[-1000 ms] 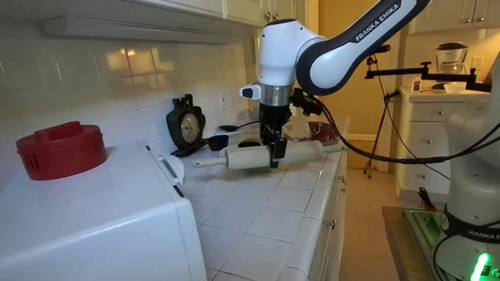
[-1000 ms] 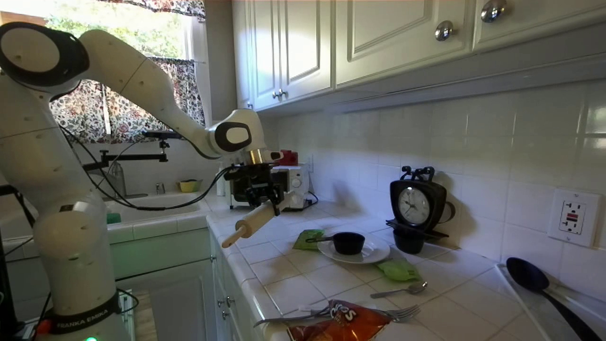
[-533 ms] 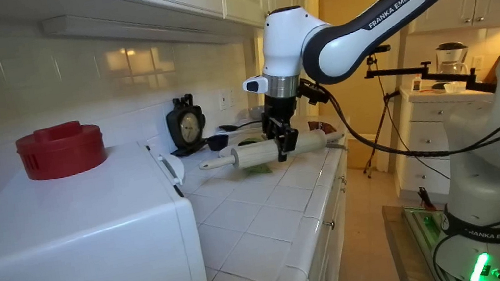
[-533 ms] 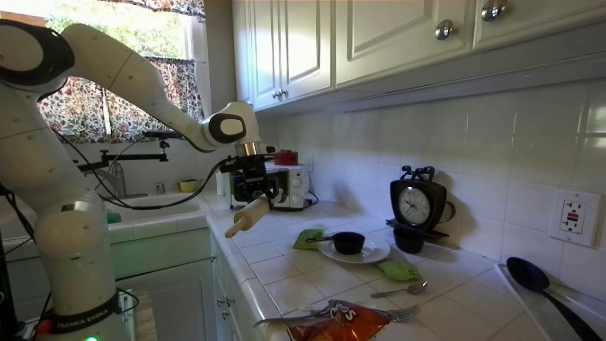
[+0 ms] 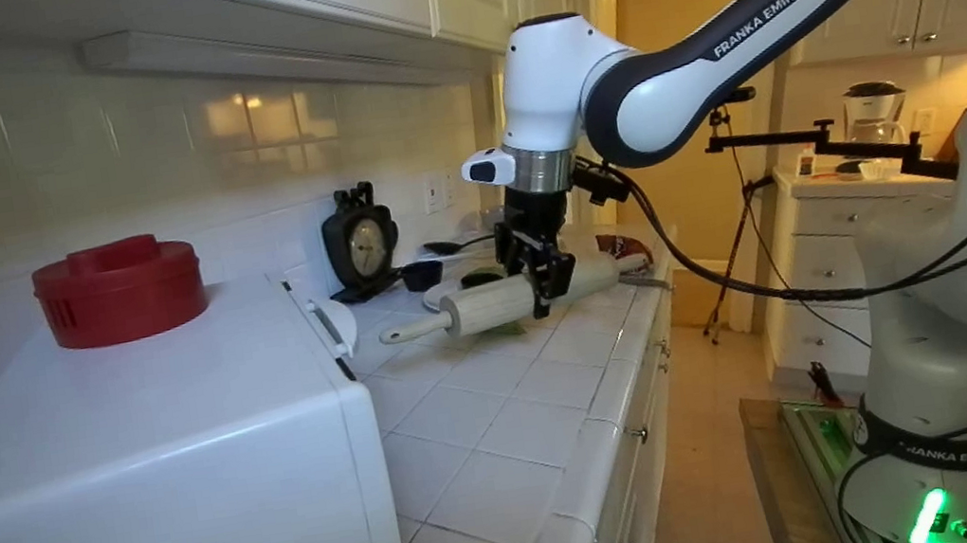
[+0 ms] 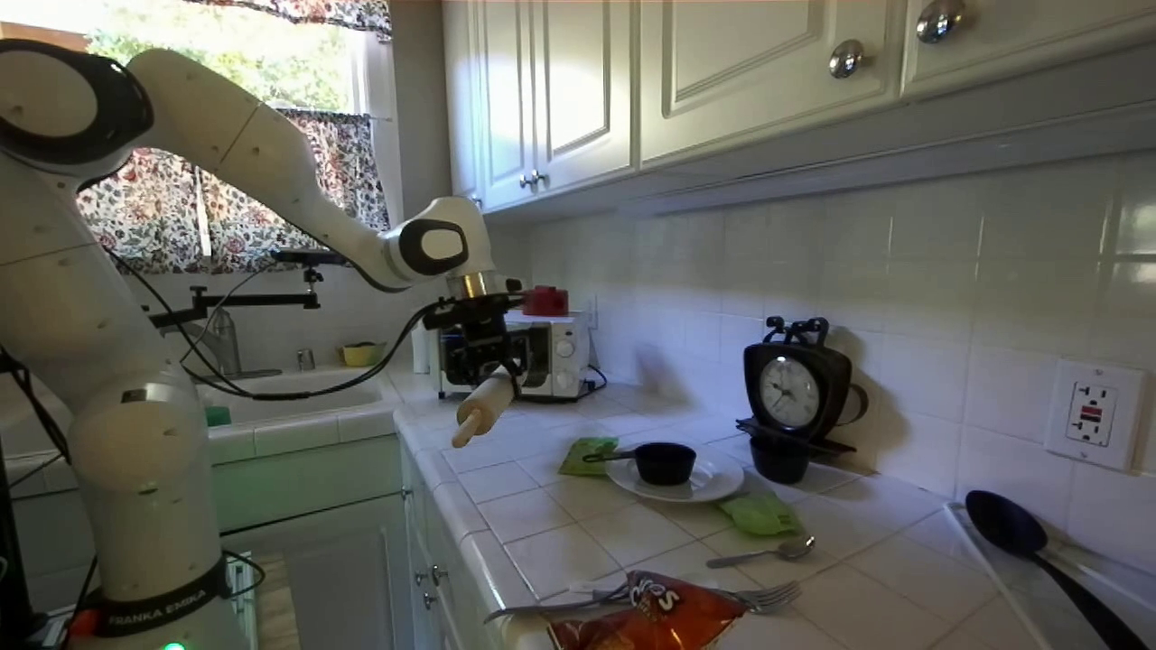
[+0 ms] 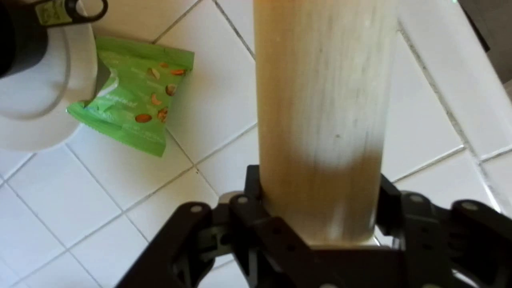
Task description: Put the rolling pin on top of the oven then open the oven door.
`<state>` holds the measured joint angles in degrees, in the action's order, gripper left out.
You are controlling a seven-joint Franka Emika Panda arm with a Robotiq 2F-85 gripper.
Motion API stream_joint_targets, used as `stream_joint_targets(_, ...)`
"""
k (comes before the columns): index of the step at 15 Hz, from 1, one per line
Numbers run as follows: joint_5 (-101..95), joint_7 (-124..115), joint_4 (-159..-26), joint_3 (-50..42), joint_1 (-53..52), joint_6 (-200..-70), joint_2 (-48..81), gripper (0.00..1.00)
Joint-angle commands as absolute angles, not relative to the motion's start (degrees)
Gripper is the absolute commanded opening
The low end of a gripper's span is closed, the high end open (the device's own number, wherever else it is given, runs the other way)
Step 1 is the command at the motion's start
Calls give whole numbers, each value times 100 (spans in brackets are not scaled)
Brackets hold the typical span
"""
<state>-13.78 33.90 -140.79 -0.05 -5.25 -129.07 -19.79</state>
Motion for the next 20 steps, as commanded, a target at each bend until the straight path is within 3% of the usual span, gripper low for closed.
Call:
stream_joint_targets(1,-1539,4085,-13897,59,-767,-12825,-2182,38)
stream_joint_targets(9,-1215,5673,-13400,204,-1376,-13084,-2217,38)
stream_joint_targets(20,-135,8840,-12679,68,-1646,-12327,-2076,38)
